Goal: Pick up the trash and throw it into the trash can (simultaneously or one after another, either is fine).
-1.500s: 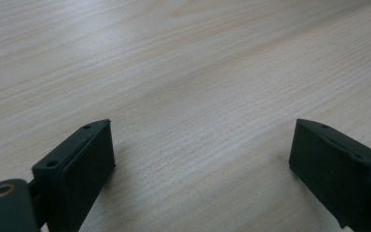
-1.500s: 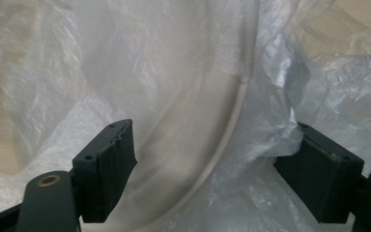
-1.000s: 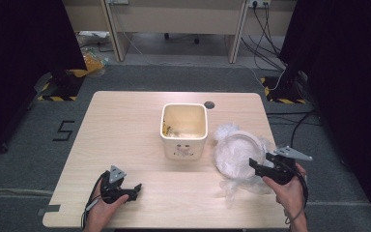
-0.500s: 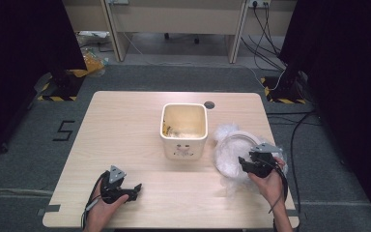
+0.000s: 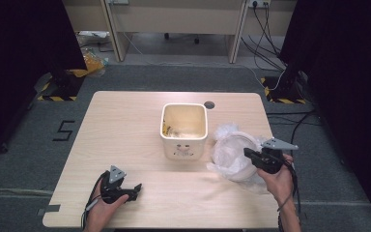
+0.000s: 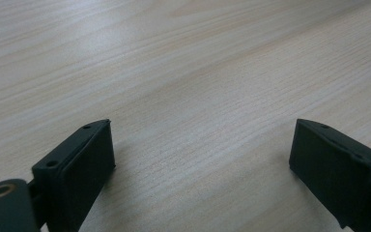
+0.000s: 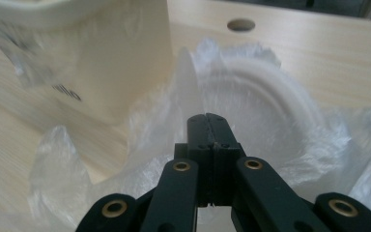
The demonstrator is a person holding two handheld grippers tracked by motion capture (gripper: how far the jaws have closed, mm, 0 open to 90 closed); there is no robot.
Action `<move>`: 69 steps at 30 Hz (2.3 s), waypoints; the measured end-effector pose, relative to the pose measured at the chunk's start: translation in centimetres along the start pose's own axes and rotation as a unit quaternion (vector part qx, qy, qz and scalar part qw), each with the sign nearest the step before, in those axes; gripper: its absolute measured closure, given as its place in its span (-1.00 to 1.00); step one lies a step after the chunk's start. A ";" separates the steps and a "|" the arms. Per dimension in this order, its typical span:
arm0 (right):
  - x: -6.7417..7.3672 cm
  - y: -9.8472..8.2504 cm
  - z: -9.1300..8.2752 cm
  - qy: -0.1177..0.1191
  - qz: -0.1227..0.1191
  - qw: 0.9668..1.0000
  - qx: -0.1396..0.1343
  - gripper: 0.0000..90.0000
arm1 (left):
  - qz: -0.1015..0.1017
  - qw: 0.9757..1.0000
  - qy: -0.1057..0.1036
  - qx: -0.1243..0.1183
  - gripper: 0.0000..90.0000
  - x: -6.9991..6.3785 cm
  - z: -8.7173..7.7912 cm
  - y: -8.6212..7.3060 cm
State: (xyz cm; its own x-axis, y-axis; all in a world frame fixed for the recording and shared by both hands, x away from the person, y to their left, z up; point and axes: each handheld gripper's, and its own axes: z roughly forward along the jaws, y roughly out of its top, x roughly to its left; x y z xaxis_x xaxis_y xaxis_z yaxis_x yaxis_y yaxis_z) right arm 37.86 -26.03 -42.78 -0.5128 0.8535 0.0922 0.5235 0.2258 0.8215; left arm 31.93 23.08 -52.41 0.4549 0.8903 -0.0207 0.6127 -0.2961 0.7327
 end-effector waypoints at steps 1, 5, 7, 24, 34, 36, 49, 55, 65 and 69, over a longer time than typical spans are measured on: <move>0.0 0.7 -0.6 0.007 0.001 1.000 -0.014 1.00 | 0.000 1.000 0.000 0.000 -0.82 0.0 0.0 0.0; 0.1 2.4 -1.5 0.016 0.001 0.999 -0.033 1.00 | 0.000 1.000 0.000 0.000 -0.82 0.0 0.0 0.0; 0.2 3.5 -2.0 0.024 0.001 0.999 -0.043 1.00 | 0.000 1.000 0.000 0.000 -0.82 0.0 0.0 0.0; 2.3 12.1 -2.1 0.059 -0.027 0.995 -0.074 1.00 | 0.001 1.000 0.000 0.000 -0.82 0.0 0.0 0.0; 4.5 18.1 -2.6 0.072 -0.049 0.991 -0.104 1.00 | 0.001 1.000 0.000 0.001 -0.82 0.0 0.0 0.0; 5.4 19.7 -2.3 0.077 -0.053 0.990 -0.107 1.00 | 0.001 1.000 0.000 0.001 -0.82 0.0 0.0 0.0; 9.0 23.0 2.1 0.118 -0.049 0.987 -0.094 1.00 | 0.001 1.000 0.000 0.000 -0.82 0.0 0.0 0.0; 10.1 23.1 4.2 0.130 -0.045 0.987 -0.079 1.00 | 0.002 1.000 0.000 0.001 -0.82 0.0 0.0 0.0; 11.7 23.9 6.3 0.147 -0.042 0.986 -0.073 1.00 | 0.002 1.000 0.000 0.001 -0.82 0.0 0.0 0.0; 11.8 24.3 6.5 0.148 -0.039 0.985 -0.075 1.00 | 0.001 1.000 -0.001 0.001 -0.82 0.0 0.0 0.0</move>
State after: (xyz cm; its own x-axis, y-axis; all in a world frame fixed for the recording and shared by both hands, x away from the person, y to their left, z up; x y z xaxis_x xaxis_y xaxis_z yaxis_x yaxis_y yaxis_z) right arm 48.99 -7.45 -25.36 -0.7353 0.6567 0.1679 0.3802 0.1945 0.9042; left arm 31.91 23.10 -52.40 0.4565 0.8895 -0.0207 0.6135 -0.2979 0.7313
